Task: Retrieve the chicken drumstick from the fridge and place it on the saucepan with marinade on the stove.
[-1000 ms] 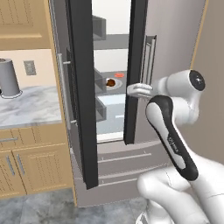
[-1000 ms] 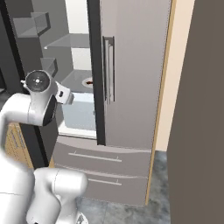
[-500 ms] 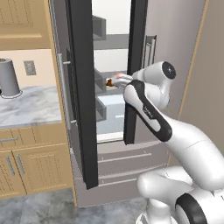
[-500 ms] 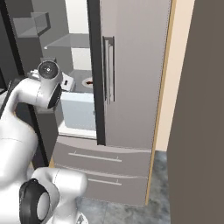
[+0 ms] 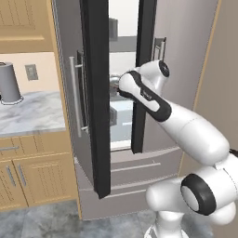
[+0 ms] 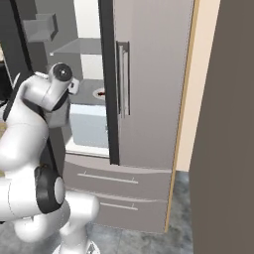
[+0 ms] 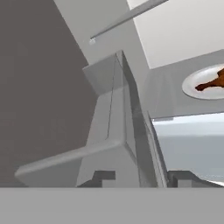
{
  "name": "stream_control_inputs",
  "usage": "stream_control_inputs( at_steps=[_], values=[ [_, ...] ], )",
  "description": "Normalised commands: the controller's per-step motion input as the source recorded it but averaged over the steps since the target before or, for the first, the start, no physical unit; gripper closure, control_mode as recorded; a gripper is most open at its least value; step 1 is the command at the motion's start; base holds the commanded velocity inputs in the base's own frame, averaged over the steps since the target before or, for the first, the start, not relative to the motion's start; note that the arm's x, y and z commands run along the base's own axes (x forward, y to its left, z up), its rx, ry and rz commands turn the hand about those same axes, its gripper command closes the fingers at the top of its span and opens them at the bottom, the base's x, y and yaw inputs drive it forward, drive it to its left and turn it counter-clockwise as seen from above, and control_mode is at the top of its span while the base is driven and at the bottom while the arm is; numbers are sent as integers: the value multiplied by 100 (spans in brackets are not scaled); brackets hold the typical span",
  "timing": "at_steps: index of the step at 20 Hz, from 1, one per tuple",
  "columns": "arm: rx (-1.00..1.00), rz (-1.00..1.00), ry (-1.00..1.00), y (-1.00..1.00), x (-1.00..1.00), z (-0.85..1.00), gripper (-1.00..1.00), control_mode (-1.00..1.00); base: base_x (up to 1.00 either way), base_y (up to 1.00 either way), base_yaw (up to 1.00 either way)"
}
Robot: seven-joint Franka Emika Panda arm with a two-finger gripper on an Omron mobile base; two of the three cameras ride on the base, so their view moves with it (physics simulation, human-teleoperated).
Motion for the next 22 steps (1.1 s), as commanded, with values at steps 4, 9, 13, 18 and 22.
stream_control_inputs(
  at_steps=[4,9,13,18,22],
  values=[
    [5,24,0,100,55,-32,-100,-100,0,0,0],
    [3,25,0,100,28,-40,-100,-100,0,0,0],
    [3,23,-5,100,-9,-48,-100,-100,0,0,0],
    [3,4,-2,66,-38,-18,-100,-100,0,0,0],
    [-9,12,-17,100,-74,-36,-100,-100,0,0,0]
  ],
)
